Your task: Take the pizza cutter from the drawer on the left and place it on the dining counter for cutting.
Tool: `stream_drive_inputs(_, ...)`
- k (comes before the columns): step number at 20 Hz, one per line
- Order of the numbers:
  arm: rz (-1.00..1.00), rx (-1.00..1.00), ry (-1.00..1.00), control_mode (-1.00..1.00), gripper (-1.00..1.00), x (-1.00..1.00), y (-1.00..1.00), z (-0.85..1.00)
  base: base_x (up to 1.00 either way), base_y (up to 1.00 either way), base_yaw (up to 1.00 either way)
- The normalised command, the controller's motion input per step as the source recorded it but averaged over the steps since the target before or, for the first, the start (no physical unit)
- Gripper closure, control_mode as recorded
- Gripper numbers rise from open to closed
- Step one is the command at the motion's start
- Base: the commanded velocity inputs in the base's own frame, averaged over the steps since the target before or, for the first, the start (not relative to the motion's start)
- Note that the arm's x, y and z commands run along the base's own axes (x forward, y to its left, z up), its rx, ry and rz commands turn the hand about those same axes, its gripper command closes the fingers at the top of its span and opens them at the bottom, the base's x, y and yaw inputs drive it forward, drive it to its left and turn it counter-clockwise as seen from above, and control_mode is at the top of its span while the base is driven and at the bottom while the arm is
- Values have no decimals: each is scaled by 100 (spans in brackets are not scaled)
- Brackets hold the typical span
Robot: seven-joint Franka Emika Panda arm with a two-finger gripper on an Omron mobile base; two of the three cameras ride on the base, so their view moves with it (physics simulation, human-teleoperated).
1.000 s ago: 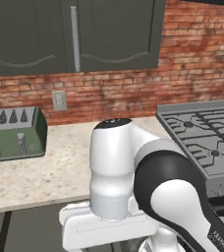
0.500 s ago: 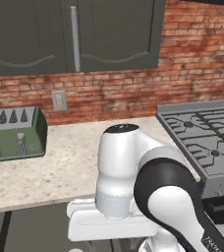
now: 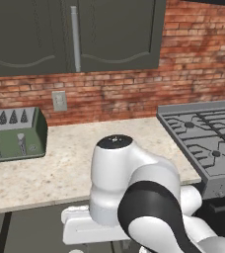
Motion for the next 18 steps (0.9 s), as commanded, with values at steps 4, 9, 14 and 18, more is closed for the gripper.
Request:
stream_drive_inputs(4, 0, 0, -9, -100, -100, 19, 26, -12, 0, 0, 0)
stream_drive_inputs(9, 1, 0, -9, -100, -100, 7, 14, -27, 0, 0, 0)
stream_drive_inputs(14, 0, 0, -4, -100, -100, 31, -1, -37, 0, 0, 0)
stream_drive_inputs(18, 0, 0, 0, -100, -100, 34, -8, -40, 0, 0, 0)
